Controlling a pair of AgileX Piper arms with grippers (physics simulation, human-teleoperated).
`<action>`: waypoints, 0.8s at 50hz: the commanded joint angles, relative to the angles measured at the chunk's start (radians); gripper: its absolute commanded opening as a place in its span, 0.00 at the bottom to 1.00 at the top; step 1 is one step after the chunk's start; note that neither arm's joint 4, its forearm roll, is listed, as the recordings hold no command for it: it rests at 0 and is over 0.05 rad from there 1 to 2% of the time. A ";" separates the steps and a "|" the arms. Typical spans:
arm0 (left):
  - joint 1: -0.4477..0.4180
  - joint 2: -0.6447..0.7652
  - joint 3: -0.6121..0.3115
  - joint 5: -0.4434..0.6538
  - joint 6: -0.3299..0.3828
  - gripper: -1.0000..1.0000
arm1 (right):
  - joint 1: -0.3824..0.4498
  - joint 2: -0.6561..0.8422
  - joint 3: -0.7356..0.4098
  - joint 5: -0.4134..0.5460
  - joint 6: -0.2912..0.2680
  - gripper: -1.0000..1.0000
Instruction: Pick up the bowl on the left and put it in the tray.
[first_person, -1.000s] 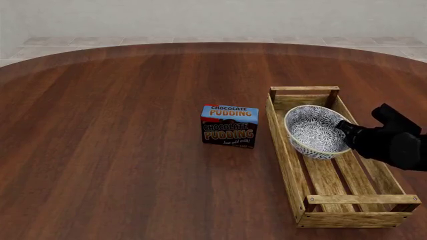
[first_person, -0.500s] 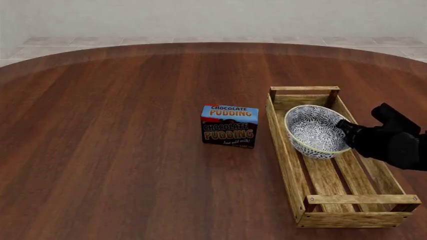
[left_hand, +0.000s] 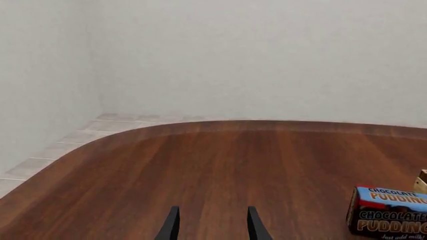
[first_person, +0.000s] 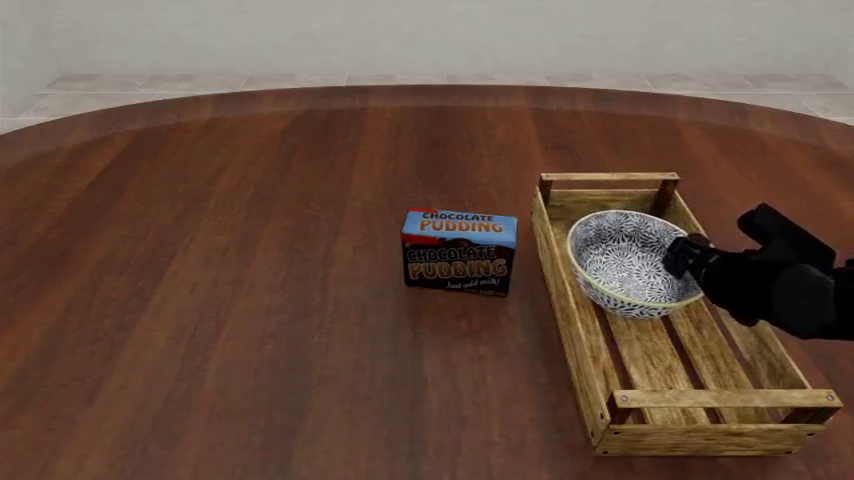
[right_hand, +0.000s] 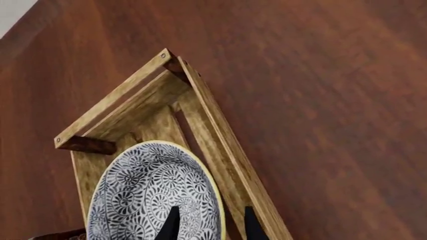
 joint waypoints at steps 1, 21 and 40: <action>0.000 0.000 -0.004 0.004 -0.001 1.00 | -0.007 0.008 0.006 0.011 -0.014 1.00; 0.000 0.000 -0.006 0.004 0.000 1.00 | 0.002 -0.001 0.006 0.027 0.003 1.00; -0.002 0.000 -0.004 0.005 -0.001 1.00 | 0.015 -0.045 0.007 0.062 0.027 1.00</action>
